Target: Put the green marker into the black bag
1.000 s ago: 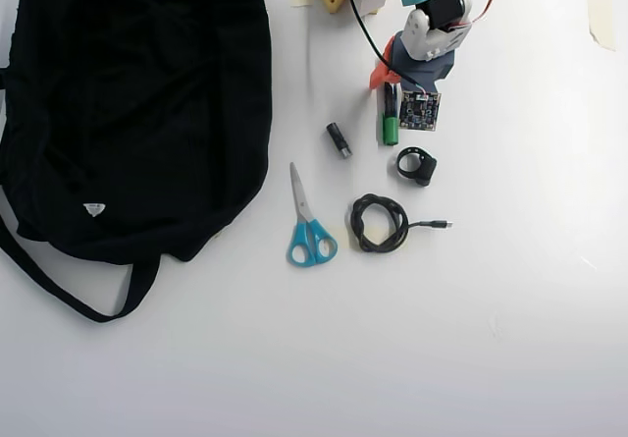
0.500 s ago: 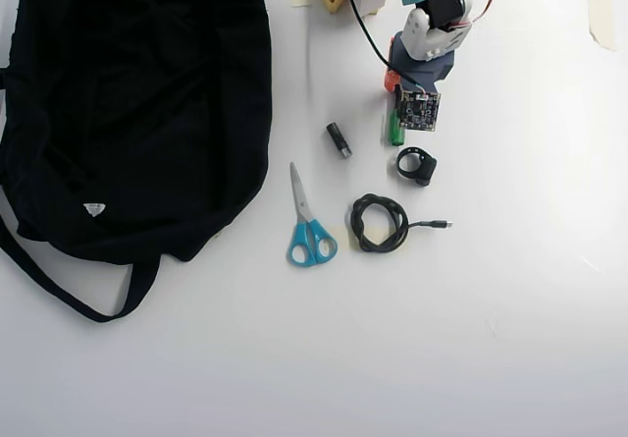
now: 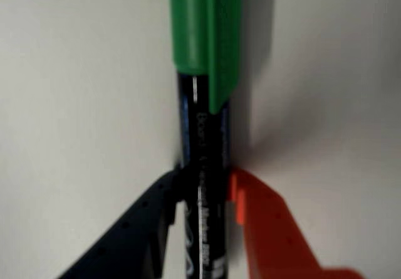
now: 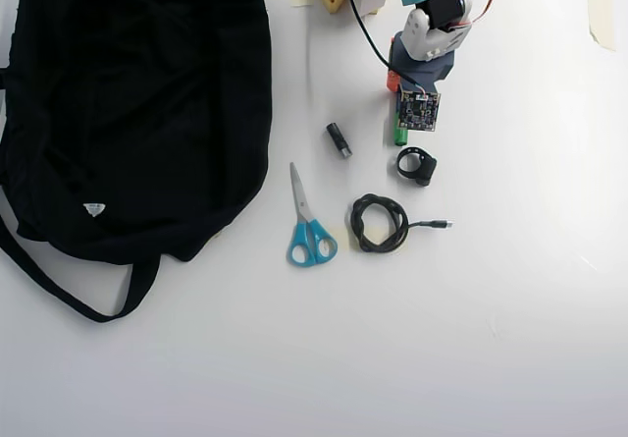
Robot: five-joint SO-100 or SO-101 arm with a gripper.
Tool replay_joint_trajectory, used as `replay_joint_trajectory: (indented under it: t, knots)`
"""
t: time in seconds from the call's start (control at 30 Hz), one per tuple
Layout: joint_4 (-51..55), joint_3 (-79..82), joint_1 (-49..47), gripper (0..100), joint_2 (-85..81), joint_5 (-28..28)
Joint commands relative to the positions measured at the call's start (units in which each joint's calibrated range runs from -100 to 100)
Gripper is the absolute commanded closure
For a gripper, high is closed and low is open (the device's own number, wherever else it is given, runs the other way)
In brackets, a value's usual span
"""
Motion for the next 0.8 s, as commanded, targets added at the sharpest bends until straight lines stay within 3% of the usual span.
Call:
replay_joint_trajectory:
  t: [0.0,0.43,0.77]
  knots:
    - [-0.91,-0.11,0.26,98,0.46,0.16]
    - [0.04,-4.51,0.26,98,-0.78,0.22]
    - [9.60,-12.15,0.26,98,-0.87,0.37]
